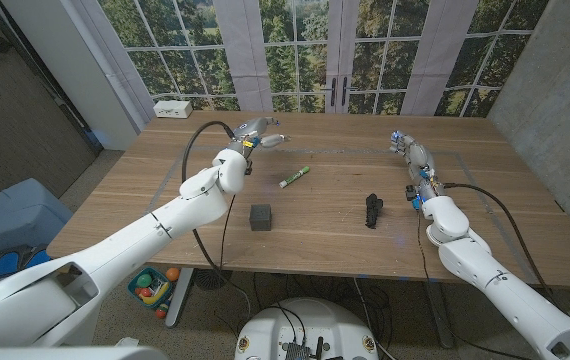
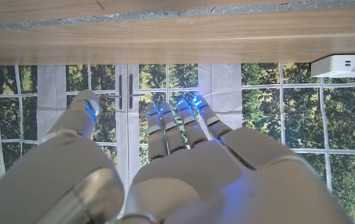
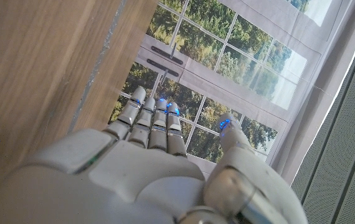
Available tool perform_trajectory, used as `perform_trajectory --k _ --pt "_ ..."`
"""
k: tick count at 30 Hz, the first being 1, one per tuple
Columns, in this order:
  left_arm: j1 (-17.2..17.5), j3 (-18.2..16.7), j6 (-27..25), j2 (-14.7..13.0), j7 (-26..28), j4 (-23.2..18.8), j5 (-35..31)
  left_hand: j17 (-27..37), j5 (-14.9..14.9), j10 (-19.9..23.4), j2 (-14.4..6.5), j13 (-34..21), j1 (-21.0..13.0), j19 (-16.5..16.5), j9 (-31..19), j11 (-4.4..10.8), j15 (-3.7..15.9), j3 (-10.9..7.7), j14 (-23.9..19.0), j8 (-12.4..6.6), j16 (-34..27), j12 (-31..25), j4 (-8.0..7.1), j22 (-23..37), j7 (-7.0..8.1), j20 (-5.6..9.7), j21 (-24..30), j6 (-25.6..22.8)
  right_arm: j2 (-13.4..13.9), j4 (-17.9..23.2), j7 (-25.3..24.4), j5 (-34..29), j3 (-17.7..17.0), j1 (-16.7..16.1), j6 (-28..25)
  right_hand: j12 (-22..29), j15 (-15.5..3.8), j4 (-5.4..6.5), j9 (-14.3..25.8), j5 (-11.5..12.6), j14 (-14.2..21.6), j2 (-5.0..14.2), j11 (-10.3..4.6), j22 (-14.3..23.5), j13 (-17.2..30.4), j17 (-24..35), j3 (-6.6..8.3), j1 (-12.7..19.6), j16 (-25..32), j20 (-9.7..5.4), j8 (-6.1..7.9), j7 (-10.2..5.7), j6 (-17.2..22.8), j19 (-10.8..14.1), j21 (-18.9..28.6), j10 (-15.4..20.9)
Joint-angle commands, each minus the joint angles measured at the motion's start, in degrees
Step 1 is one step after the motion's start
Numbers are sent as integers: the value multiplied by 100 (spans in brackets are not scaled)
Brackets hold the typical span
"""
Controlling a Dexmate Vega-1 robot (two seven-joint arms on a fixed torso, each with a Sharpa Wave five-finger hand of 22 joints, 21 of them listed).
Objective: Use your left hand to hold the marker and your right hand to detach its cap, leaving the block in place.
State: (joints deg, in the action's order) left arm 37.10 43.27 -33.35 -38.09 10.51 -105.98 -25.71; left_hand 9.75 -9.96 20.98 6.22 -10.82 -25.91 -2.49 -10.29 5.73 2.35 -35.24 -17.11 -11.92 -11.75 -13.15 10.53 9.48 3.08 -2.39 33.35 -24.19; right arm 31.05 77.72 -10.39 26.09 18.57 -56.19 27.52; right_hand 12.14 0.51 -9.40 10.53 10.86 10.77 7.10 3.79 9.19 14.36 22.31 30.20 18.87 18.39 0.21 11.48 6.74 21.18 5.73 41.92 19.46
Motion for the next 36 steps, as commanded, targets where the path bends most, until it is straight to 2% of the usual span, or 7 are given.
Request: perform_trajectory --k 1,9,15,21,36 --pt "-209 491 -924 -10 -588 -506 -693 30 4 51 14 -19 -162 -49 -21 57 317 36 3 -63 26 8 5 18 30 -48 -40 -159 56 104 16 35 -100 -164 141 55 18 18 31 36 43 -34 27 27 1 1 -25 44 -4 2 27 10 68 46 -20 56" --pt "-369 746 -1332 16 -1023 -588 -992 36 6 81 61 -29 -306 -45 -27 75 311 63 15 -95 40 18 8 23 91 -99 -122 -287 102 200 18 47 -162 -281 179 58 30 23 32 36 48 -29 43 27 -6 -14 -44 47 -7 1 24 15 76 64 -60 71" --pt "-466 843 -1443 36 -1249 -547 -1061 41 6 121 97 -37 -414 -52 -33 117 322 92 6 -123 41 19 2 26 133 -110 -183 -397 112 235 14 39 -181 -313 171 56 30 26 32 36 46 -26 39 28 -10 -22 -54 48 -10 2 23 16 81 73 -81 68" --pt "-727 1106 -1680 36 -1773 -513 -1226 47 7 275 123 -50 -511 -66 -43 110 381 133 -94 -149 8 -25 -9 29 144 -114 -246 -499 78 193 19 40 -184 -304 199 57 23 29 32 37 45 -22 36 28 -14 -31 -65 50 -13 1 23 19 90 82 -107 75" --pt "-1124 1496 -1990 92 -2531 -366 -1419 57 5 84 148 -73 -675 8 -58 73 332 218 88 -121 76 77 -32 35 229 -151 -399 -475 -23 18 78 67 -152 -191 262 58 29 39 33 36 45 -11 43 30 -25 -55 -98 50 -20 1 21 27 109 109 -177 89"
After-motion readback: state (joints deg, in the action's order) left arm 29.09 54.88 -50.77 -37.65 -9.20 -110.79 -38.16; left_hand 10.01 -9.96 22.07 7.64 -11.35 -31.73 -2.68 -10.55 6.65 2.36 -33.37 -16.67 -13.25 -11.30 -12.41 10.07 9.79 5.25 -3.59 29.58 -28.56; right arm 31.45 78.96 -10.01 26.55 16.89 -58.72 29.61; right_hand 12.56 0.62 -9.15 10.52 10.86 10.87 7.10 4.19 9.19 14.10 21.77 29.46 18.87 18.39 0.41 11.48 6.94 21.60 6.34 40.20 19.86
